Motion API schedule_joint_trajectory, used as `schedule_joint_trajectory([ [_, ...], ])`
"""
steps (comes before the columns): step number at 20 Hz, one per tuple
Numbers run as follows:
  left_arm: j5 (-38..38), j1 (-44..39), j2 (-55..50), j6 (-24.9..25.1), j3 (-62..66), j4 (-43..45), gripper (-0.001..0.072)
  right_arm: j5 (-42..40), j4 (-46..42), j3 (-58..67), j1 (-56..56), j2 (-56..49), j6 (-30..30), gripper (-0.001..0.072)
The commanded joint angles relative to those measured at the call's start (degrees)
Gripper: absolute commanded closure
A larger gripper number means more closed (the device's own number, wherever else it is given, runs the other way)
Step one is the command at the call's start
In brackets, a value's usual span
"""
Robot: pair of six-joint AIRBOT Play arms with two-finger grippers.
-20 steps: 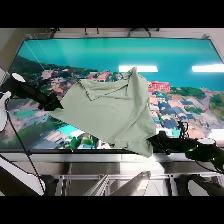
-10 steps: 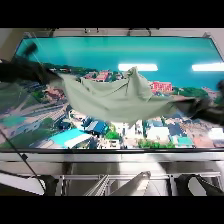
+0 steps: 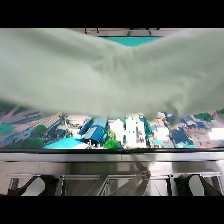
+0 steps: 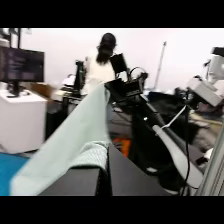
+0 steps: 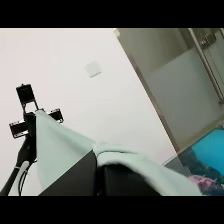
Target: Fold the shirts.
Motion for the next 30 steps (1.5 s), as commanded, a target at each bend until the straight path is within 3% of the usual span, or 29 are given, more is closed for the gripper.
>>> schedule_joint_trajectory([
  [1, 1.07, 12.02, 8.39, -4.44, -0.55, 1.29, 0.0685, -2.38, 1.18, 3.96, -1.11, 1.11, -0.68, 0.0691],
  [3, 5.44, 15.37, 10.95, -4.59, -6.80, 8.66, 0.0685, -6.40, -9.11, 3.93, 0.31, -0.46, -1.38, 0.0691],
  [6, 10.01, 12.24, 9.88, -3.19, -20.00, 22.36, 0.0684, -11.89, -26.25, 3.54, 8.66, -5.66, -1.86, 0.0691],
  [9, 14.95, 4.92, 1.29, 0.52, -27.91, 33.44, 0.0680, -15.96, -39.08, 3.34, 19.76, -15.17, -1.81, 0.0691],
  [12, 21.49, -4.24, -14.25, 3.87, -29.44, 40.81, 0.0679, -20.33, -46.69, 3.28, 28.72, -27.65, -1.79, 0.0691],
  [17, 21.46, -12.02, -46.31, 3.74, -12.20, 44.54, 0.0681, -30.53, -48.35, 3.30, 31.85, -47.89, -4.02, 0.0692],
  [21, 16.31, -13.53, -65.22, -6.25, 8.37, 45.88, 0.0699, -35.87, -46.75, 3.48, 29.81, -57.00, -7.13, 0.0692],
  [26, 16.83, -15.63, -72.06, -15.06, 21.64, 59.41, 0.0699, -37.13, -41.46, 3.50, 26.60, -61.09, -13.29, 0.0692],
  [30, 16.72, -18.18, -72.46, -17.38, 23.47, 69.64, 0.0696, -37.88, -41.46, 3.48, 25.51, -61.53, -16.83, 0.0690],
])
